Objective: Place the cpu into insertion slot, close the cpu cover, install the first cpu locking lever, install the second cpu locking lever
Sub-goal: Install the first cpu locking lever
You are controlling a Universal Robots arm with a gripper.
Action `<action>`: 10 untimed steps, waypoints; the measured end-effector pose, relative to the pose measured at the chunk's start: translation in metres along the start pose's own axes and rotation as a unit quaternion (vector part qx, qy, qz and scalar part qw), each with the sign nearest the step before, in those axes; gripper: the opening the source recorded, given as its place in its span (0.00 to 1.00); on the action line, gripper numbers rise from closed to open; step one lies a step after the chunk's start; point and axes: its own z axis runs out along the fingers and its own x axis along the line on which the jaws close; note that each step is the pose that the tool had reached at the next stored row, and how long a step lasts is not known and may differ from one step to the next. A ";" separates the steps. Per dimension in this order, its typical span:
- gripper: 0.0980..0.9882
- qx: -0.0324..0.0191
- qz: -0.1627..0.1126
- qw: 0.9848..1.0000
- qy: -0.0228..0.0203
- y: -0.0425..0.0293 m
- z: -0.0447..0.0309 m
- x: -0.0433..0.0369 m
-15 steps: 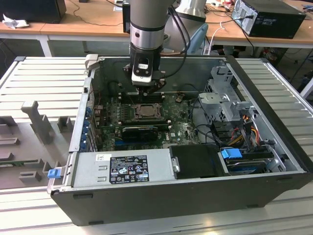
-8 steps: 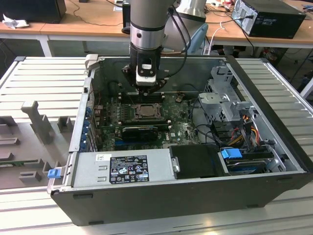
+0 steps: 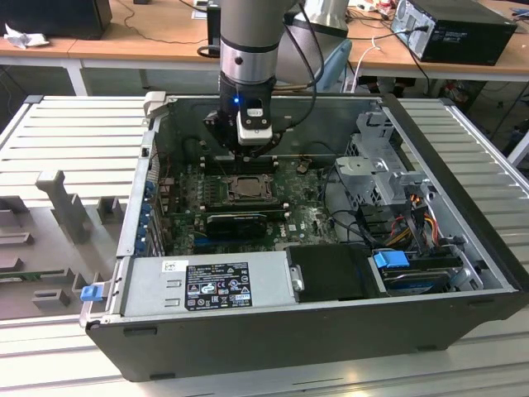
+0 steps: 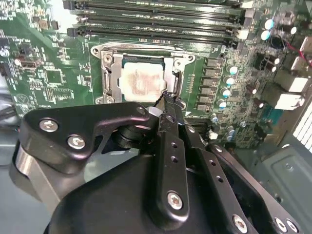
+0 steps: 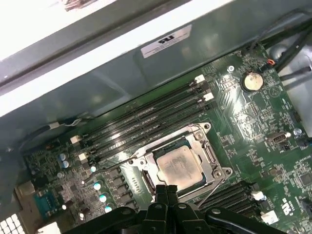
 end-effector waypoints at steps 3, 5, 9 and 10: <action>0.01 0.001 -0.021 1.000 0.000 0.0000 0.0000 0.0000; 0.01 0.002 -0.033 0.999 0.000 0.0000 0.0000 0.0000; 0.01 0.004 -0.076 0.997 0.001 0.0000 0.0000 0.0000; 0.01 0.004 -0.093 0.996 0.001 0.0000 0.0000 0.0000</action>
